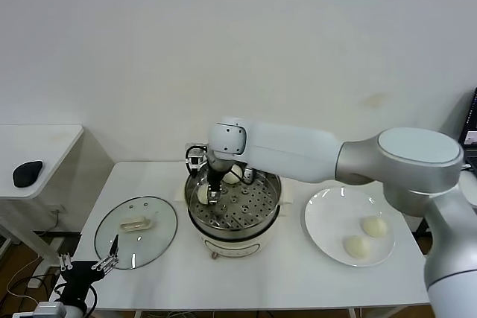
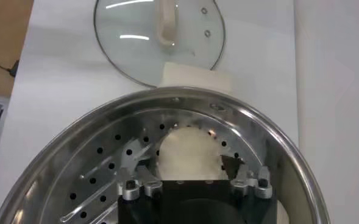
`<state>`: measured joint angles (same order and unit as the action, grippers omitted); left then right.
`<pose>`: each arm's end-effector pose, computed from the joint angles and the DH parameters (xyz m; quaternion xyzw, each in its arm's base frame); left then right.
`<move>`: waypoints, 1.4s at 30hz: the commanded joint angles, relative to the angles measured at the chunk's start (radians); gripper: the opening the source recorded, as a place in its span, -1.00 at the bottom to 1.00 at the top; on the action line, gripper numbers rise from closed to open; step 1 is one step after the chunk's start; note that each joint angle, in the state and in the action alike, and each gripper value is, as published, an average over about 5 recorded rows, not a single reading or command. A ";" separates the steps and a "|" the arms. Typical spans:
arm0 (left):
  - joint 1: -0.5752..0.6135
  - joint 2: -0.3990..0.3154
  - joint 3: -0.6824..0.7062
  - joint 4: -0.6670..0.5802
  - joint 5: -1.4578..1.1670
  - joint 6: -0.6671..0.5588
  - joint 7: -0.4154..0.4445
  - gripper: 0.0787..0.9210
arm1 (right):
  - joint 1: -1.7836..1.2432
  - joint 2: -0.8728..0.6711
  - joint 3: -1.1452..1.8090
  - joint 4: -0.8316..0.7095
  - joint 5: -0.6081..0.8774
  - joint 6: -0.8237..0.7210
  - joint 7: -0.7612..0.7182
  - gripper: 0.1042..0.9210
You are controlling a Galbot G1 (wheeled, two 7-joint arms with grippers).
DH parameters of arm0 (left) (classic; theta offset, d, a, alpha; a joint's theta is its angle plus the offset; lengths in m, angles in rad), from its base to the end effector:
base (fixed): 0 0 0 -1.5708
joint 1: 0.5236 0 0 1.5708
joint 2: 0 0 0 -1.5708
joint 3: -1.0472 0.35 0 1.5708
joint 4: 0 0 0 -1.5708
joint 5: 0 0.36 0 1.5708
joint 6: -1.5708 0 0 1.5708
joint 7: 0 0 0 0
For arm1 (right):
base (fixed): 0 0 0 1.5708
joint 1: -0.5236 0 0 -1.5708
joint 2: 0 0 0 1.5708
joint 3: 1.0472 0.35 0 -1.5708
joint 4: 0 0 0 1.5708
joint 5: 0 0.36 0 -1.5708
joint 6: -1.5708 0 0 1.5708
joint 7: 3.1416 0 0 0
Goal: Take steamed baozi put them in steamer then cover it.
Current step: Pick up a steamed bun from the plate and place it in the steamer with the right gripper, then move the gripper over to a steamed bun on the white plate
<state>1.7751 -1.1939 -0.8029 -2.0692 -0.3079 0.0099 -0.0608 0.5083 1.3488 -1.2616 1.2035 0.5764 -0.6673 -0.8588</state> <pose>0.1382 0.1465 -0.3018 0.0487 -0.9917 -0.0816 0.0862 0.5386 0.2147 -0.0797 0.5508 -0.5662 0.5127 0.3364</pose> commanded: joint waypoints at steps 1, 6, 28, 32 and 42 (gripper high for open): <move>-0.001 0.005 -0.002 -0.002 -0.002 0.002 0.001 0.77 | 0.159 -0.214 0.001 0.112 -0.089 0.163 -0.224 0.75; -0.002 0.014 -0.004 -0.003 -0.002 0.004 0.002 0.77 | 0.212 -0.425 -0.022 0.227 -0.122 0.205 -0.289 0.76; 0.014 -0.006 0.025 0.027 0.024 -0.001 0.002 0.77 | -0.227 -0.951 0.181 0.410 -0.542 0.401 -0.304 0.76; 0.018 -0.005 0.027 0.029 0.028 -0.001 0.002 0.77 | -0.342 -0.978 0.270 0.413 -0.599 0.403 -0.297 0.76; 0.026 -0.003 0.026 0.028 0.031 -0.004 0.003 0.77 | -0.559 -0.969 0.414 0.356 -0.676 0.425 -0.283 0.76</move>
<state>1.7962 -1.1973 -0.7779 -2.0418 -0.2786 0.0080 -0.0589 0.1700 0.4321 -0.9887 1.5759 -0.0030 -0.2678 -1.1483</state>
